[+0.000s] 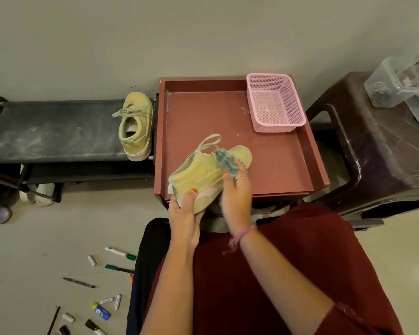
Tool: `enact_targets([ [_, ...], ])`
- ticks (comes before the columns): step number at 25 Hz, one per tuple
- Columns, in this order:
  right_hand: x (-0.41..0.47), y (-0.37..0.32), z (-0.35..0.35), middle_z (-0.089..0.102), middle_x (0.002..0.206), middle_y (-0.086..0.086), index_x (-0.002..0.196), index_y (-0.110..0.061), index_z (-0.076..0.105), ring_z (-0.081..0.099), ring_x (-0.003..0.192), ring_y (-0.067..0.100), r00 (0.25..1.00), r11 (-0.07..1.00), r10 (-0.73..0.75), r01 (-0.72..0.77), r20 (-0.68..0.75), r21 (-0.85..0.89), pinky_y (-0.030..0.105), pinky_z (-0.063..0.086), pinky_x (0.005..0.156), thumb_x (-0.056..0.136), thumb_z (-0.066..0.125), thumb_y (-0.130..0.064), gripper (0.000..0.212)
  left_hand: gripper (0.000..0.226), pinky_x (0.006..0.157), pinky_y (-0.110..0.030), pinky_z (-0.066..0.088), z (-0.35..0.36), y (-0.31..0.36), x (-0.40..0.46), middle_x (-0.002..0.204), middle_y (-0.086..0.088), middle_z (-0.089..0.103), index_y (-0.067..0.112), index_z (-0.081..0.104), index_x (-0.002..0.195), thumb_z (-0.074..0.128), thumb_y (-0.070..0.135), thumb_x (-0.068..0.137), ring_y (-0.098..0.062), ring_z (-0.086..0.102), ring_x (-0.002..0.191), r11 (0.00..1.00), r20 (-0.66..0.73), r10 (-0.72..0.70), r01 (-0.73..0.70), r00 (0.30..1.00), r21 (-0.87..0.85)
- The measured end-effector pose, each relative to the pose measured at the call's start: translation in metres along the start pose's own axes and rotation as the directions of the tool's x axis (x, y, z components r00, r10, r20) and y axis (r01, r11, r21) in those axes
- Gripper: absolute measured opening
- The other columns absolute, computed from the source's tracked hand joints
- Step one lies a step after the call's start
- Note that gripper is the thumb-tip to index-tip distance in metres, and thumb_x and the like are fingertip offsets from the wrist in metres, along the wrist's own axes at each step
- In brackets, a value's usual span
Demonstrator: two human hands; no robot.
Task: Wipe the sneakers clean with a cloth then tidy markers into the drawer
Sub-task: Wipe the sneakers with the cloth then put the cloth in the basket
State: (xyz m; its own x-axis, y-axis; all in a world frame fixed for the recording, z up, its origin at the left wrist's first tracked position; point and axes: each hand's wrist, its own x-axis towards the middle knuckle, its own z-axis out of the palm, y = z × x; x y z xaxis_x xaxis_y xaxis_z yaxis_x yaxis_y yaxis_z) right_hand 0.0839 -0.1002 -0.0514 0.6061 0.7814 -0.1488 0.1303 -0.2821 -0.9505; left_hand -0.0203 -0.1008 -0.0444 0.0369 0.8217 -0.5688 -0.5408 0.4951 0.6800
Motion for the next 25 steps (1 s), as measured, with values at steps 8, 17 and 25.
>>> enact_targets([
  [8,-0.007,0.001,0.003,0.013,0.158,-0.005,0.149,-0.026,0.018,-0.005,0.146,0.012,0.955,0.883,-0.249,0.293,0.163,-0.368,0.034,0.006,0.119,0.101,0.034,-0.028,0.050,0.053,0.090,-0.038,0.056,-0.003,0.002,0.003,0.119,-0.011,0.068,0.007,0.055,0.130,0.072,0.006,0.080,-0.022,0.067,0.109,0.998,0.064,-0.025,0.021,0.998,0.063],
  [17,0.117,-0.031,-0.019,0.056,0.090,0.008,0.070,-0.013,0.050,0.053,0.089,0.026,0.964,0.830,-0.015,0.160,0.264,-0.535,0.035,0.040,0.079,0.095,0.039,-0.023,0.029,0.057,0.099,-0.041,0.051,-0.013,0.003,0.012,0.118,-0.002,0.069,0.016,0.056,0.128,0.079,0.014,0.076,-0.019,0.065,0.111,0.964,0.058,-0.001,-0.015,0.998,0.265],
  [25,0.119,-0.030,-0.035,0.056,0.077,0.008,0.069,-0.008,0.052,0.052,0.080,0.025,0.944,0.808,0.121,0.086,0.307,-0.583,0.033,0.036,0.073,0.095,0.038,-0.022,0.033,0.057,0.077,-0.012,0.051,-0.013,0.022,0.018,0.104,0.016,0.067,0.037,0.053,0.105,0.088,0.013,0.066,0.003,0.064,0.095,0.668,0.228,0.220,-0.317,0.949,0.674],
])
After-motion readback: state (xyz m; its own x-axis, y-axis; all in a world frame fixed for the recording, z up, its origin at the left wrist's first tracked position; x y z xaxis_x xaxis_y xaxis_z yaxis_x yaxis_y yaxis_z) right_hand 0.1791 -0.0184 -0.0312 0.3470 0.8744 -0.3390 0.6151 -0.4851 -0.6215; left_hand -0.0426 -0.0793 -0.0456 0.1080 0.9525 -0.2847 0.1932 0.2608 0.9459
